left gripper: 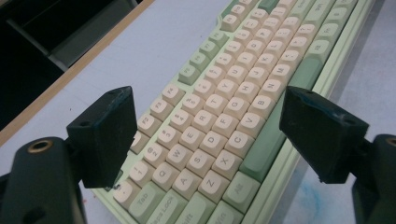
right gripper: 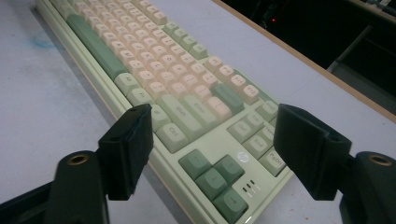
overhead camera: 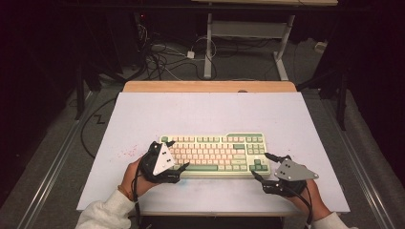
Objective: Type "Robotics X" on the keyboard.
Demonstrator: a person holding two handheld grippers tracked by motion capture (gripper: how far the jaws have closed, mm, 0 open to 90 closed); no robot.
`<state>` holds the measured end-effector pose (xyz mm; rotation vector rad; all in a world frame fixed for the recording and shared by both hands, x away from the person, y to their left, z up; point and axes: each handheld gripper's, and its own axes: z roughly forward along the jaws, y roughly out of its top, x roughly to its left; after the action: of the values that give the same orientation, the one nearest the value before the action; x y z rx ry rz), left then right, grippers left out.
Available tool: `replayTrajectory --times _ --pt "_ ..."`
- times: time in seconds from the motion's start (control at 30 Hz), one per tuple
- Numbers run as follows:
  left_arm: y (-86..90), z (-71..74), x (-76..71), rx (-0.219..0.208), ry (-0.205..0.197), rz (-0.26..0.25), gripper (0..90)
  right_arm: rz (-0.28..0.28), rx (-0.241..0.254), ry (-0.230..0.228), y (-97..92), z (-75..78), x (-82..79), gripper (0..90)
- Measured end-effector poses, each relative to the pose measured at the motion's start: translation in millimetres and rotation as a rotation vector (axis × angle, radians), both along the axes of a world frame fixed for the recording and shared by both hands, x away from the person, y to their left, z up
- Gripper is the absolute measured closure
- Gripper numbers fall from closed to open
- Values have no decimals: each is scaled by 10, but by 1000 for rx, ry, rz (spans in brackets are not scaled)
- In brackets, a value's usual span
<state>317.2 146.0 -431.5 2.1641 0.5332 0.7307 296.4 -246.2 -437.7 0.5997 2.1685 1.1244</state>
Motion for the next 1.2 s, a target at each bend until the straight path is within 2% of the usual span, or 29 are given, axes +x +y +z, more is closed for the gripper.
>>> replayTrajectory --times 0.33,0.47,0.57,0.93,1.03,1.2 --pt "129 -19 -42 -5 9 36 185 10 -3 51 40 54 77 714" --pt "157 -30 -56 -2 15 37 185 40 -28 87 110 88 140 833" --pt "174 -42 -62 6 22 42 185 52 -41 97 183 97 193 884" --pt "234 -55 -35 1 45 59 187 78 -93 141 415 36 369 900" --pt "234 -72 -19 19 53 72 187 81 -110 151 468 12 400 900" --pt "234 -77 -7 23 58 72 186 77 -133 166 525 -41 459 900"
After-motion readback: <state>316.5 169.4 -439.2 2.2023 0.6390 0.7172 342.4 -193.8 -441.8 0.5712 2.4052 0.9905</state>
